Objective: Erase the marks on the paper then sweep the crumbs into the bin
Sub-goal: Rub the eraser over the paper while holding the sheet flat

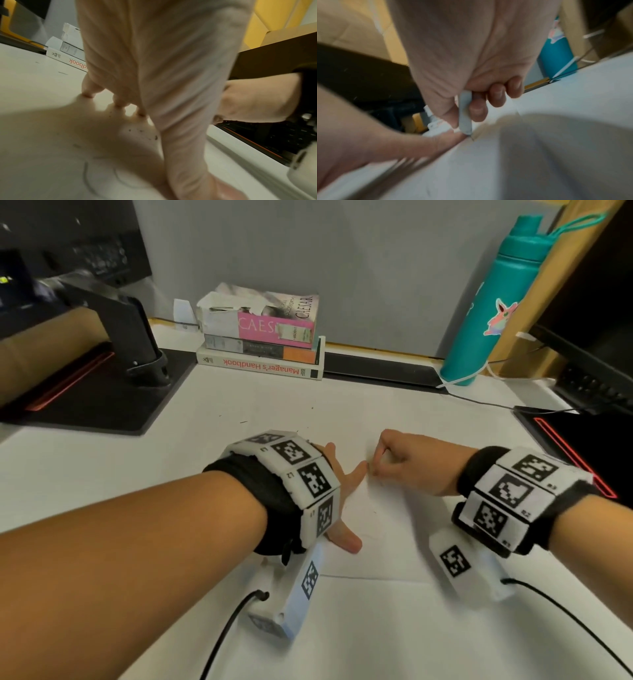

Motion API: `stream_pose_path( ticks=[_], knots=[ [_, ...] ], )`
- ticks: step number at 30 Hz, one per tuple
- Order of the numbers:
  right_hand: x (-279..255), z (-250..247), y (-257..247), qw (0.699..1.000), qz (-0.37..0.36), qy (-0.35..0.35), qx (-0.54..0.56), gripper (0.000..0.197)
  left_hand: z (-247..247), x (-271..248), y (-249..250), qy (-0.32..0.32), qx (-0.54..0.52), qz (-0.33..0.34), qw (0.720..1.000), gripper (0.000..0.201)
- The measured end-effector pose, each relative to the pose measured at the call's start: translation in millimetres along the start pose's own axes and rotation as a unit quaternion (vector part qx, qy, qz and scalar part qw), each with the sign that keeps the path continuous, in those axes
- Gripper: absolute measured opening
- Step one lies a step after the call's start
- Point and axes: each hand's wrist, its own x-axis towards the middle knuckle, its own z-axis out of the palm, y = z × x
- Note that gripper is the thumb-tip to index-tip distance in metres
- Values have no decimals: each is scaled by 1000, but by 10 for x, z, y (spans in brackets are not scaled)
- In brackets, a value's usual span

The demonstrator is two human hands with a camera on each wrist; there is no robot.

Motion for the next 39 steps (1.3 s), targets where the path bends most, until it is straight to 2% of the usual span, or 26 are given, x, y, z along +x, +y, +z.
stream_pose_path(
  ticks=[2,4,7,9,11,12,13,16,17,18,21,22,23,26,27,28,31,32,33,34,36,38,39],
  knots=[
    [94,0,15,986,30,42,161,12,-53,-53,16,-14,-2,1,1000,119],
    [179,28,30,956,63,43,284,19,-108,-105,45,-23,13,9,1000,118],
    [275,135,82,931,88,22,353,36,-146,-201,151,-13,29,45,998,102],
    [301,173,103,918,101,20,384,33,-102,-306,301,-2,22,111,994,85],
    [302,168,111,915,104,19,390,32,-21,-390,401,-34,31,177,983,74],
    [308,167,110,918,100,16,383,34,20,-389,371,-46,34,172,983,72],
    [313,167,108,920,99,16,380,37,46,-353,296,-51,29,137,989,71],
    [302,170,88,915,113,22,387,39,41,-220,56,-11,3,-41,999,73],
    [301,168,82,914,116,22,388,38,30,-214,57,1,10,-67,998,75],
    [303,165,84,914,117,24,388,38,23,-225,114,7,23,-46,999,76],
    [317,173,110,921,116,25,372,41,39,-394,414,-53,23,128,990,66],
    [321,176,117,926,112,23,361,41,56,-425,439,-69,14,136,988,65],
    [320,177,123,930,107,23,352,40,61,-395,375,-69,1,99,993,66],
    [312,177,121,933,103,28,342,34,-18,-278,23,-19,-6,-125,992,79],
    [312,180,115,933,104,28,344,34,-53,-269,-41,0,8,-146,989,81],
    [315,182,112,931,105,29,349,33,-71,-289,-35,13,29,-124,992,79],
    [314,193,114,918,109,34,380,39,-24,-470,236,5,34,93,995,68],
    [314,197,116,916,109,36,385,43,28,-513,333,-13,34,147,988,66],
    [309,198,115,917,107,36,383,46,76,-517,373,-30,33,173,984,64],
    [302,196,109,919,103,35,379,48,101,-480,353,-38,23,166,985,62],
    [290,190,99,924,99,36,369,53,67,-372,212,-23,-16,76,997,62],
    [257,166,82,936,91,40,338,56,11,-272,60,-4,-51,-21,998,71],
    [224,146,65,948,82,36,306,57,2,-224,10,-6,-61,-46,997,80]
  ],
)
